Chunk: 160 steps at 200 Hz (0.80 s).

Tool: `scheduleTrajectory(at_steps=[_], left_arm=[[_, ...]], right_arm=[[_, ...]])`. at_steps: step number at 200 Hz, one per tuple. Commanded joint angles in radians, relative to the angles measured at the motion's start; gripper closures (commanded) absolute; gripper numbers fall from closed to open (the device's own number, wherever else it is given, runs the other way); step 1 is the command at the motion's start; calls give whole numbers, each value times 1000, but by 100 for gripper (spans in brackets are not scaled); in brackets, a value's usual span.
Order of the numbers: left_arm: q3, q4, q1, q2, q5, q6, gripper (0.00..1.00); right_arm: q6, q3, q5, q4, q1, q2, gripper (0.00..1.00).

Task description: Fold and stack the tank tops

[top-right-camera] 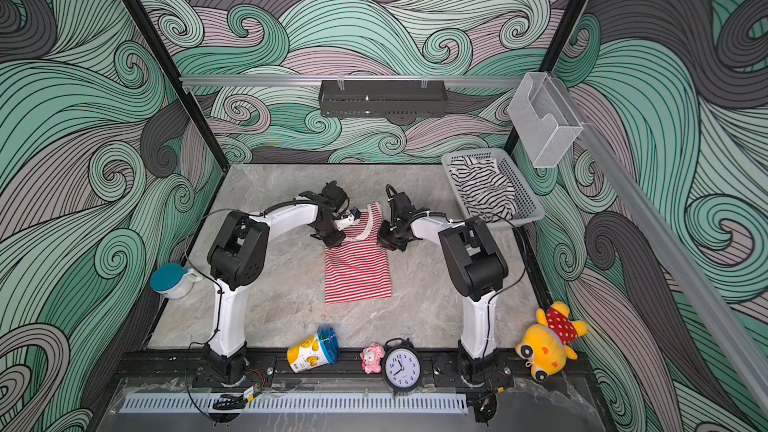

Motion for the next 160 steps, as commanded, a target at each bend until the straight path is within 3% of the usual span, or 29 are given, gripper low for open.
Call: scheduleTrajectory(at_steps=[1, 53, 99, 160], left_arm=[[40, -25, -5, 8, -29, -23, 72], [-46, 13, 15, -163, -66, -26, 71], [-133, 22, 35, -256, -61, -19, 71], [-200, 48, 46, -243, -46, -10, 71]], right_arm=[[-22, -24, 102, -104, -6, -53, 82], [-14, 3, 72, -71, 40, -124, 80], [9, 102, -11, -30, 123, -3, 80], [72, 170, -109, 112, 147, 134, 81]])
